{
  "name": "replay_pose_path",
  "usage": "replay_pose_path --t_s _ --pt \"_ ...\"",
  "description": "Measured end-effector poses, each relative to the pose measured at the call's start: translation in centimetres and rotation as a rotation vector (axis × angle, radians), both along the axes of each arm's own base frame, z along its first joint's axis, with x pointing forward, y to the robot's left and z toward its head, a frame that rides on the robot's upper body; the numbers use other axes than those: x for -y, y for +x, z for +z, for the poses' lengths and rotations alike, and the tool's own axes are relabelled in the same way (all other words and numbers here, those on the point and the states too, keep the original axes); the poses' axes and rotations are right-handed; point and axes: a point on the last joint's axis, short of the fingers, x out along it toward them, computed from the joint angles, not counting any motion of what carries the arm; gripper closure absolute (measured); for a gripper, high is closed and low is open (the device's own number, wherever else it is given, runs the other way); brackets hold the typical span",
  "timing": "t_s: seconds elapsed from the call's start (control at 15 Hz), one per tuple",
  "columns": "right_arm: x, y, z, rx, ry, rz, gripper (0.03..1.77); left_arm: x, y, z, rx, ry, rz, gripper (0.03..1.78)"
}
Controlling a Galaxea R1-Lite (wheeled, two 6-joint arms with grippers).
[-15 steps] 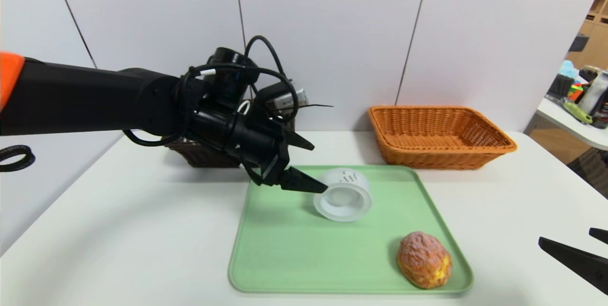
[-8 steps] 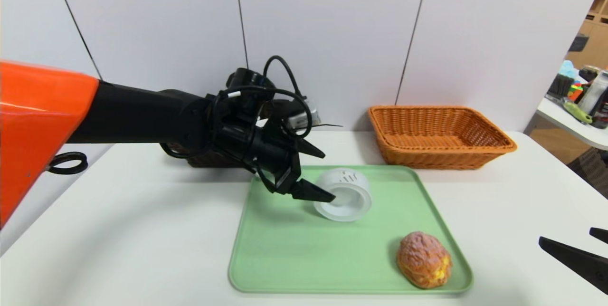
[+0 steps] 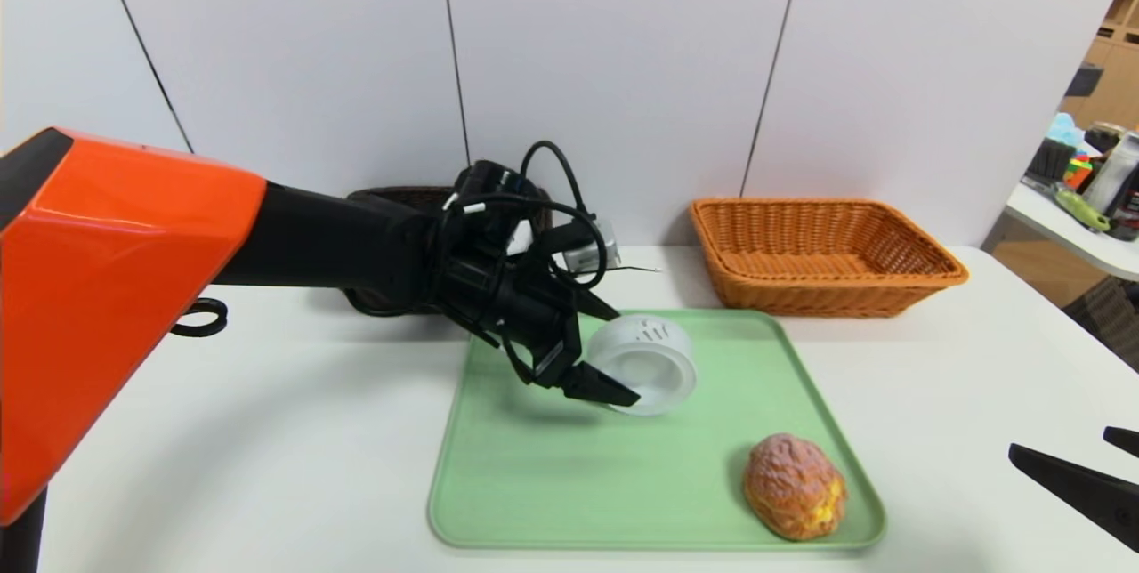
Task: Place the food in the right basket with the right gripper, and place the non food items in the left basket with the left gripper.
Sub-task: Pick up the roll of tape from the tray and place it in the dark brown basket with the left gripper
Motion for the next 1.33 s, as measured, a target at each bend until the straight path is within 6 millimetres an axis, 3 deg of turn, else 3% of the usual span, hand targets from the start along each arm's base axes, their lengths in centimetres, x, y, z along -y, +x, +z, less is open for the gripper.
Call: replay_pose_path --t_s 0.33,0.67,0.93,1.13,1.2,1.33 --pt "0.0 -0.1 -0.3 -0.011 -0.002 -0.001 0.10 1.7 0.3 -1.3 0.015 -0.014 -0.028 0.12" --pt "0.0 -0.1 -0.4 -0.013 -0.002 -0.001 0.10 2.1 0.4 -2.0 0.012 -0.012 -0.035 0.12" --pt "0.0 -0.1 -0.4 -0.011 -0.002 -0.002 0.10 2.1 0.5 -2.1 0.011 -0.011 -0.035 0.72" --pt "0.0 -0.1 -0.4 -0.011 -0.001 -0.001 0.10 2.1 0.5 -2.1 0.013 -0.011 -0.035 1.03" --pt "0.0 -0.1 -0.4 -0.011 -0.002 -0.001 0.10 2.1 0.5 -2.1 0.013 -0.011 -0.035 1.24" --pt "0.0 -0.1 -0.4 -0.011 -0.002 -0.001 0.10 2.1 0.5 -2.1 0.013 -0.011 -0.036 1.22"
